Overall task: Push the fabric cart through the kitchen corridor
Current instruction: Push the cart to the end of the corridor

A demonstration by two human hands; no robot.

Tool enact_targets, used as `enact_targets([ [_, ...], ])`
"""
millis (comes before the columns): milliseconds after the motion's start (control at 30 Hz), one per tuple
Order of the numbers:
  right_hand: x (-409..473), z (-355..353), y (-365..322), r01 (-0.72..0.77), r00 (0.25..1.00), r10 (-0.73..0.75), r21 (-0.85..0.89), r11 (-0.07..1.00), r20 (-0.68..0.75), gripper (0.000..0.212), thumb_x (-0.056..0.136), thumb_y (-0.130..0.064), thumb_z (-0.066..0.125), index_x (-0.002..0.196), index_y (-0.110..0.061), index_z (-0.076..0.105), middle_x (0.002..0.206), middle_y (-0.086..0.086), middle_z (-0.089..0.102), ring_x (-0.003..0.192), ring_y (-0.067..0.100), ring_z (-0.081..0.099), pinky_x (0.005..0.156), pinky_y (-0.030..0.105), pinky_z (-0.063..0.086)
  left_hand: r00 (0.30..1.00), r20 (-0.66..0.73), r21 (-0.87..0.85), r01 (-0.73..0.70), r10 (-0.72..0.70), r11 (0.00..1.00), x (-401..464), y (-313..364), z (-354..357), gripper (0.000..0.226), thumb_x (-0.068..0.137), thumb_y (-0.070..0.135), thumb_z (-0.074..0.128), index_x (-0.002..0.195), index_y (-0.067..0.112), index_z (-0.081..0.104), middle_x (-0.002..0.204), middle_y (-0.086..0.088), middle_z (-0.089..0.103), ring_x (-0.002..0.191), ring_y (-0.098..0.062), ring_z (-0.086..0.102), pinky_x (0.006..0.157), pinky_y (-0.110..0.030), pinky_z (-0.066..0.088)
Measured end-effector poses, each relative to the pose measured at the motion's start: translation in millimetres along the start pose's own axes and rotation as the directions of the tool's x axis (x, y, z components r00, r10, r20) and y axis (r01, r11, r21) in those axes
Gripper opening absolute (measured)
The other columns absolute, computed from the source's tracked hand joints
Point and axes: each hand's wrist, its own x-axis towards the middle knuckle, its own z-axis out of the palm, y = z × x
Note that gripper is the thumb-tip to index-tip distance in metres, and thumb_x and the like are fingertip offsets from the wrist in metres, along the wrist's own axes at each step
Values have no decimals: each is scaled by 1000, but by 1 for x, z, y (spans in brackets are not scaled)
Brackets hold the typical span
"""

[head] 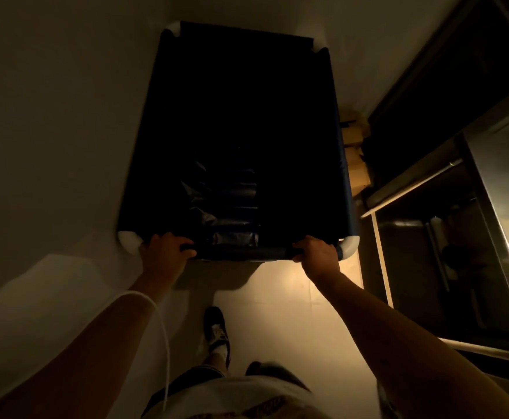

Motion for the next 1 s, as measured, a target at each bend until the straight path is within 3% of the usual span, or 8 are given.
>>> enact_targets([
  [267,49,-19,-11,-40,998,44,88,995,-45,34,96,-11,66,129,-16,69,131,7,66,122,30,62,107,40,51,1000,20,-25,-11,11,1000,52,18,-22,31,85,47,64,113,38,70,122,-5,63,124,-36,47,109,-55,32],
  [533,99,-38,-8,-12,1000,12,36,999,-17,32,95,-15,67,127,-19,70,131,3,66,123,26,62,108,40,48,1000,8,24,-20,20,999,93,35,-39,31,86,46,63,116,37,69,121,-6,63,122,-35,49,107,-52,35],
  [1000,198,-70,6,125,992,-125,-9,992,-21,29,98,-20,63,125,-27,72,124,-1,67,120,25,61,104,41,47,998,-55,-3,33,-33,999,186,70,-64,28,82,43,69,108,35,73,119,-5,68,115,-36,55,107,-49,37],
])
